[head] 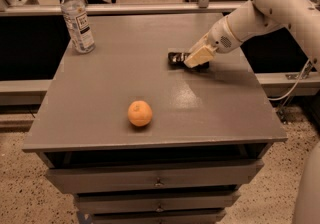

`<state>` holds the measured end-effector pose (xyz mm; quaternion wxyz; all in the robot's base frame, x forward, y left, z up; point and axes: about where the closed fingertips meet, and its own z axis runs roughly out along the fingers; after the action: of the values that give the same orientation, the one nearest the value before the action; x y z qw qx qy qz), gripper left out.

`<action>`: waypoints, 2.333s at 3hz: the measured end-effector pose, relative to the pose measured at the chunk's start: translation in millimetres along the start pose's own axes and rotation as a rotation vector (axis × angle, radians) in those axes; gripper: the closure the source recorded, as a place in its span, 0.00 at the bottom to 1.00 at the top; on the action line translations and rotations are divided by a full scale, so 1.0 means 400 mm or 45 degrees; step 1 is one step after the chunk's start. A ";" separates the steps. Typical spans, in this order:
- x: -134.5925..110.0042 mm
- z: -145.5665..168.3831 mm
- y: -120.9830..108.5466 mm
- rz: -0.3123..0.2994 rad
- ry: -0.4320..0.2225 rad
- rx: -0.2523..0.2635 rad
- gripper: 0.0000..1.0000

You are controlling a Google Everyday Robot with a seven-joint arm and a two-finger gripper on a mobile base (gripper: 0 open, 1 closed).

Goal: Move rxbar chocolate near blue plastic bottle

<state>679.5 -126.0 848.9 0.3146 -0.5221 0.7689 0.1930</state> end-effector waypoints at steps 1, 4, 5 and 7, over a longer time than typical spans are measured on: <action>-0.061 -0.041 0.013 -0.044 -0.030 0.010 1.00; -0.195 -0.071 0.056 -0.107 -0.158 0.036 1.00; -0.288 0.031 0.096 -0.095 -0.255 0.007 1.00; -0.430 0.240 0.130 -0.080 -0.345 -0.036 1.00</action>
Offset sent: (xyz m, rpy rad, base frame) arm -0.0132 0.0284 0.1327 0.0708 -0.1932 0.0514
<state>702.8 71.0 895.2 0.4140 -0.5194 0.6998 0.2628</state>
